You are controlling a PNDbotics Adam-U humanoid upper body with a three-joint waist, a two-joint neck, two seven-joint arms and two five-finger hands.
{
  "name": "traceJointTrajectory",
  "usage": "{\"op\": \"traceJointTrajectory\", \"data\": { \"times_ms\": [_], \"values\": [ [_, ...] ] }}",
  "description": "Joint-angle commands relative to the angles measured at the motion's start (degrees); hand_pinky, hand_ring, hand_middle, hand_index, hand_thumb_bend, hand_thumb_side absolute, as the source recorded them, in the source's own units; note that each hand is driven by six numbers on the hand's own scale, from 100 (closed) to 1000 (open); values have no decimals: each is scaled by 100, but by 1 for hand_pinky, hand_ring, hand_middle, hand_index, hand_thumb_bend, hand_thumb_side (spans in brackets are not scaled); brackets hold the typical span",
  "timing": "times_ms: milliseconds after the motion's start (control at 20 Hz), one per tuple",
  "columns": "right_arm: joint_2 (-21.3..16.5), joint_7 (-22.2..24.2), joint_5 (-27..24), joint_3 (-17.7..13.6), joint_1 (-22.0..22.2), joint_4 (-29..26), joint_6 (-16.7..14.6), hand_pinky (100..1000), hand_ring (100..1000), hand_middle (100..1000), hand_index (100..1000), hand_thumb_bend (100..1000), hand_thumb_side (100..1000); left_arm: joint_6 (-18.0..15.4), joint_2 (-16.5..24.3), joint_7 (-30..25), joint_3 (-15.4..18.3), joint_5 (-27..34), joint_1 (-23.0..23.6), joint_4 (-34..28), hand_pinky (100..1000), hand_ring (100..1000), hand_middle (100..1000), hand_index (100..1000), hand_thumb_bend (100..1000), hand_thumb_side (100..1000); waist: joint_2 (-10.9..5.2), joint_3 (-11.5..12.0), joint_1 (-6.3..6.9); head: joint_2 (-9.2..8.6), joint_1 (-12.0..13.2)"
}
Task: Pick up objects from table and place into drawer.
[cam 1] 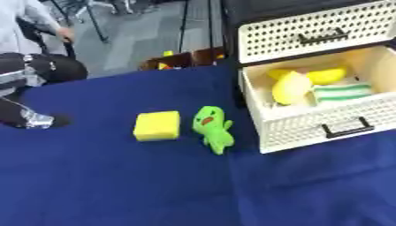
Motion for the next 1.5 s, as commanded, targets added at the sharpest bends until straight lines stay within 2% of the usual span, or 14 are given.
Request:
{"op": "traceJointTrajectory", "data": {
  "times_ms": [50,450,650,900,1250,1500],
  "values": [
    [-71,12,-83,-9,-82,-57,-24,476,582,534,744,100,979,47,-35,-185,-89,-162,-296,253,749,859,836,979,608,693,-157,-24,-15,-23,63],
    [1,147,-202,33,-139,-57,67,475,576,527,737,100,980,81,-665,-814,-289,-13,-809,1107,712,853,828,987,611,695,-199,-132,36,-33,168],
    [31,212,-253,57,-183,-57,89,474,572,524,734,100,982,122,-920,-942,-376,-212,-965,1352,707,831,797,981,612,678,-191,-205,50,-41,204],
    [78,291,-325,93,-244,-57,118,472,567,519,728,100,988,154,-1191,-897,-387,-431,-1089,1684,687,803,790,970,626,661,-159,-257,79,-89,254],
    [134,397,-430,123,-356,-57,137,466,555,509,723,100,987,31,-1415,-731,-344,-988,-1179,2072,729,850,843,1000,683,660,-94,-353,103,-106,321],
    [174,422,-488,122,-396,-57,162,462,550,505,721,100,988,-148,-1491,-500,-247,-1455,-1209,2257,724,851,843,990,706,642,-45,-454,143,-157,373]
  ]
}}
